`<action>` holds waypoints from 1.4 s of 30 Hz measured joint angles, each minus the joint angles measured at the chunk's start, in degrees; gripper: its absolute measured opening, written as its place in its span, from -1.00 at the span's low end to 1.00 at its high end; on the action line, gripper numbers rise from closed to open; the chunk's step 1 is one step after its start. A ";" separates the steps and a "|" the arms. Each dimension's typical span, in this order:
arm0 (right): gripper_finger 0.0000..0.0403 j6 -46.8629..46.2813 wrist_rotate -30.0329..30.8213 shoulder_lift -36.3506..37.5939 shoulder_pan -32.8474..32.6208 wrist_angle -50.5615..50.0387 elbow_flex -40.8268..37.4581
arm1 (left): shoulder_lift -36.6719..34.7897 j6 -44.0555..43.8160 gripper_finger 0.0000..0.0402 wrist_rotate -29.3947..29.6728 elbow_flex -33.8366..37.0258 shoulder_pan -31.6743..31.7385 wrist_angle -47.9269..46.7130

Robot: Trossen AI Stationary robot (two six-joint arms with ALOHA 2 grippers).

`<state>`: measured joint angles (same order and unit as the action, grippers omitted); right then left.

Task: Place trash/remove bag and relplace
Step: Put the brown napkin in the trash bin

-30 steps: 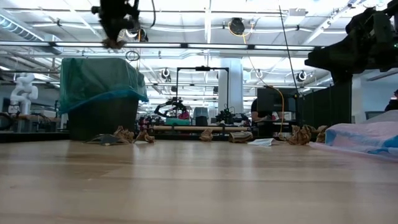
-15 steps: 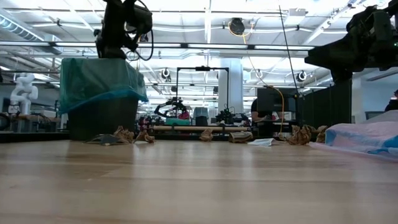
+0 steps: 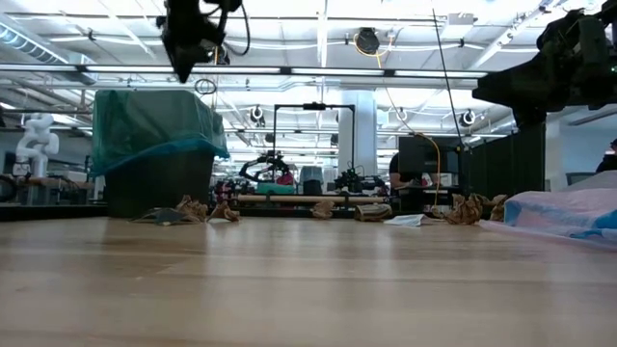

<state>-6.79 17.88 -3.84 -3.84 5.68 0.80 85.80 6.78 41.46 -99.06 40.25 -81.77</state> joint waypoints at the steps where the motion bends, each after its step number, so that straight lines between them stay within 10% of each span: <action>1: -0.29 0.09 0.00 0.01 0.00 0.06 0.00 | -0.05 -0.04 0.07 -1.09 -0.66 -0.76 0.02; 10: -0.29 0.04 -0.01 0.00 0.00 -0.25 0.00 | 0.91 -0.23 0.07 -33.34 0.97 -8.87 -1.75; 25: -0.29 -0.04 -0.02 0.02 -0.01 -0.27 0.00 | 3.09 -8.80 0.07 -26.70 24.23 -19.75 12.82; 42: -0.29 -0.02 -0.01 0.02 -0.01 -0.29 0.00 | 8.29 -14.82 0.07 -19.03 17.80 -25.29 7.11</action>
<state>-6.81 17.87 -3.82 -3.85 5.38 0.80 94.09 -8.04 22.42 -81.26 14.96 -74.66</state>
